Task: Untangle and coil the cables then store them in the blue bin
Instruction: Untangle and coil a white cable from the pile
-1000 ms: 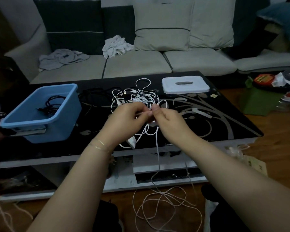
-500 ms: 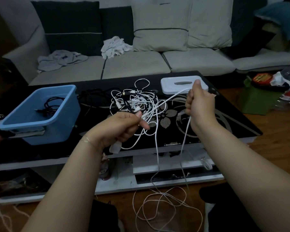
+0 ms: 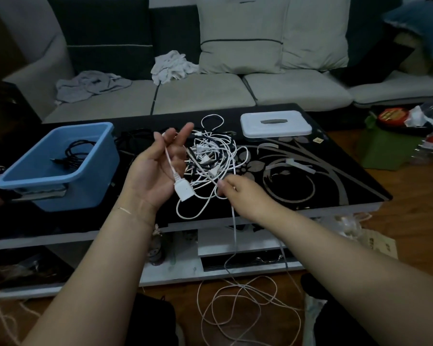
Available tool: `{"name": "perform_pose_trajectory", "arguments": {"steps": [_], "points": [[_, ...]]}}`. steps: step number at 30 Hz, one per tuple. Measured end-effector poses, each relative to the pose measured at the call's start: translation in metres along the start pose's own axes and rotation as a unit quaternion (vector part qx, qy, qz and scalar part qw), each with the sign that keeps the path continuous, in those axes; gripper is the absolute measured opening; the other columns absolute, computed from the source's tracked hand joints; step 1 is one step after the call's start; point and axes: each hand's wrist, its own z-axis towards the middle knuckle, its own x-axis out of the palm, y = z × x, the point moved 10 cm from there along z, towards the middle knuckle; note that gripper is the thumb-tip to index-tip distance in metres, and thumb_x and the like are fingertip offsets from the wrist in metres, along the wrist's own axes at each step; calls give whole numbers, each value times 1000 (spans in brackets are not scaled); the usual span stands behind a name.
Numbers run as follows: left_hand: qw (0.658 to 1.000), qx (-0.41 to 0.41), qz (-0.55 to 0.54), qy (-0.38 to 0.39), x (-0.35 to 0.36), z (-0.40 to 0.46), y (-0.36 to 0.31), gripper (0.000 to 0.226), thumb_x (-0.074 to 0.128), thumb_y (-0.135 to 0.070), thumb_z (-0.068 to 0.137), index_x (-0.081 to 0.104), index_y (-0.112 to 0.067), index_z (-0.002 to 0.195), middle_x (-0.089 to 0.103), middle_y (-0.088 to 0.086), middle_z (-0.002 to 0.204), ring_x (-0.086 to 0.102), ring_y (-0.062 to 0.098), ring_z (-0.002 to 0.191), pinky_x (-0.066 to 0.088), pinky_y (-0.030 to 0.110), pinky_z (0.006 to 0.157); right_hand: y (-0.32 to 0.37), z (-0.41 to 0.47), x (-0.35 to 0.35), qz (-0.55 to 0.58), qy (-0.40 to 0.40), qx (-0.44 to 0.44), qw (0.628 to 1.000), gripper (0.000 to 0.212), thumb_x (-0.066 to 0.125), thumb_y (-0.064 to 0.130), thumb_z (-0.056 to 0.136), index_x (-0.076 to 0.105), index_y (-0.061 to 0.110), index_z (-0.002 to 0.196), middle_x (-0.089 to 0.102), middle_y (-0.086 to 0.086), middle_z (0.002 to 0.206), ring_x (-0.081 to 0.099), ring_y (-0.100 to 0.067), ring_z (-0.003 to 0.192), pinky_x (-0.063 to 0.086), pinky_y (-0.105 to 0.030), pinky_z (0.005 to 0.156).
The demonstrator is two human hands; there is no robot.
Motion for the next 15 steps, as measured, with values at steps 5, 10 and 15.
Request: {"name": "perform_pose_trajectory", "arguments": {"steps": [5,10,15], "points": [[1000,-3,25,4,4,-7,-7,35,46,-27,88,72,-15,66,73,2,104,60,2,56,46,12,48,3,-10,12,-26,26,-44,998,30,37,36,101,49,27,74,55,4,69,56,-22,72,48,-40,73],[994,36,93,36,12,-7,-7,42,39,-27,96,79,-15,86,72,3,110,70,7,81,55,17,64,8,-12,6,12,48,-30,998,35,38,33,102,54,23,72,47,5,59,43,-10,54,39,-31,63],[986,64,142,68,17,-1,7,35,42,-17,93,76,-8,93,69,10,115,64,23,112,54,32,91,26,-30,17,-176,95,-107,974,18,38,39,101,45,25,93,51,4,72,52,-20,70,39,-35,62]]}}
